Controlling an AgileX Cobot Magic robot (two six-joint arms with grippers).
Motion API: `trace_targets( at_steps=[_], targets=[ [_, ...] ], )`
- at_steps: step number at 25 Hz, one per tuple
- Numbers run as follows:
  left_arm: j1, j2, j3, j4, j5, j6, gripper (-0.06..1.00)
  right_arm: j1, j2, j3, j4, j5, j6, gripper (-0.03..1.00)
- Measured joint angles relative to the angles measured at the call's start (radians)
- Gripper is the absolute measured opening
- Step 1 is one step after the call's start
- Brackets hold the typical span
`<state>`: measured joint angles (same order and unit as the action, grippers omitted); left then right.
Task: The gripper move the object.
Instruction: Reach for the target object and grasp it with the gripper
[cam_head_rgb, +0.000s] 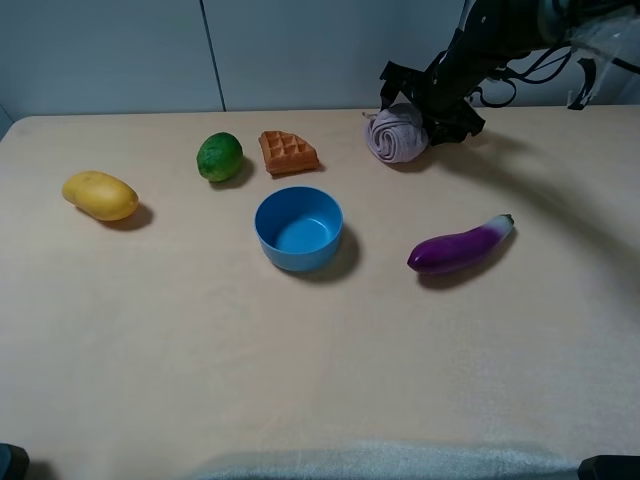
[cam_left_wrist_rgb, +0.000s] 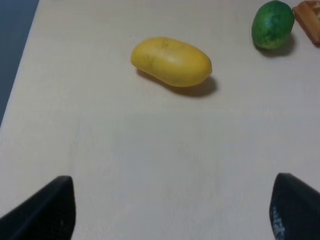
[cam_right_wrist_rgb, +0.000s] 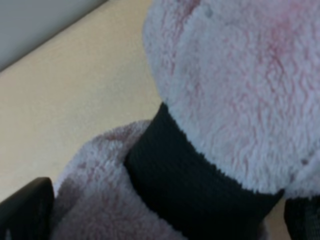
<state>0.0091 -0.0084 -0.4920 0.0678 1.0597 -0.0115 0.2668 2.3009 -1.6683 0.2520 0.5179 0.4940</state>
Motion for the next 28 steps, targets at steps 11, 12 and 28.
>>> trace_targets(
  at_steps=[11, 12, 28],
  targets=[
    [0.0, 0.0, 0.0, 0.0, -0.001, 0.0, 0.85, 0.0, 0.03, 0.0, -0.002, -0.014, 0.003, 0.69],
    [0.0, 0.0, 0.0, 0.0, -0.001, 0.0, 0.85, 0.0, 0.032, 0.0, -0.002, -0.014, 0.003, 0.69],
    [0.0, 0.0, 0.0, 0.0, -0.001, 0.0, 0.85, 0.0, 0.032, 0.0, -0.003, 0.005, 0.003, 0.41]
  ],
)
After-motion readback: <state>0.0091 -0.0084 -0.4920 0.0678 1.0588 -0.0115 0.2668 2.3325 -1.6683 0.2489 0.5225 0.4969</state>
